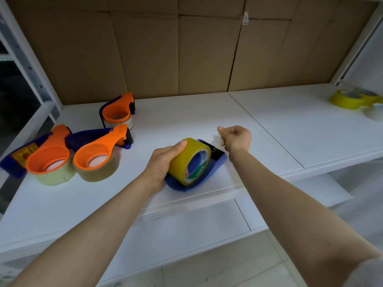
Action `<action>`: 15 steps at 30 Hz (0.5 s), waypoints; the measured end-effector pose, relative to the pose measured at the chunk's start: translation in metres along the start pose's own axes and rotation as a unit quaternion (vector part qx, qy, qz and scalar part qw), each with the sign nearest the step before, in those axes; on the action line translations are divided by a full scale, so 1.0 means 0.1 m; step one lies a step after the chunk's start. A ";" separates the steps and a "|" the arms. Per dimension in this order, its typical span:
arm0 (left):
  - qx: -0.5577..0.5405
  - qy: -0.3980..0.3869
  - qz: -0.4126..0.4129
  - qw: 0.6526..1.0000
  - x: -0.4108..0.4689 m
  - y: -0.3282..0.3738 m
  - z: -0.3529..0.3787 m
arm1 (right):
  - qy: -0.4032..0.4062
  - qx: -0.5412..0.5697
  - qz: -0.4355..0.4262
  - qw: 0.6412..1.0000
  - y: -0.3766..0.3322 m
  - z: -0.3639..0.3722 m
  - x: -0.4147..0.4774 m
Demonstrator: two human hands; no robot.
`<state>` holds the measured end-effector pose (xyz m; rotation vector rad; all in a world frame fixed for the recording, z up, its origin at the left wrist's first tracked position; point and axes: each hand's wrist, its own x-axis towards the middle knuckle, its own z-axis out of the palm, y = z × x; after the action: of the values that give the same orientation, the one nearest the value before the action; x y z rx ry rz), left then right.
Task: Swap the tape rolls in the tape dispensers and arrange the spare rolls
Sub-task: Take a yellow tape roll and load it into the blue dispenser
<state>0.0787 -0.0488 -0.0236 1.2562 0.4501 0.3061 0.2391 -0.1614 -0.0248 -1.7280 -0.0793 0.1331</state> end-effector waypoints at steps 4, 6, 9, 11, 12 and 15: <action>0.047 0.030 0.001 0.998 0.01 0.05 0.04 | 0.022 0.008 -0.016 1.000 -0.05 0.01 0.06; 0.070 0.033 0.008 0.997 0.02 0.06 0.05 | 0.029 0.002 -0.045 0.999 -0.08 0.02 0.09; 0.055 0.007 0.002 0.998 0.04 0.03 0.02 | 0.041 0.008 -0.053 0.998 -0.04 0.05 0.13; 0.021 -0.025 -0.008 0.999 0.04 0.01 -0.02 | 0.039 -0.006 -0.041 0.998 0.01 0.06 0.15; 0.017 -0.035 -0.004 0.999 0.06 0.00 -0.04 | 0.039 -0.015 -0.035 0.999 0.03 0.06 0.16; 0.005 -0.027 0.011 1.000 0.04 0.00 -0.07 | 0.050 -0.022 -0.018 0.998 0.06 0.04 0.21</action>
<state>0.0792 -0.0409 -0.0261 1.2762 0.3924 0.2885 0.2592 -0.1556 -0.0327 -1.7731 -0.0391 0.0192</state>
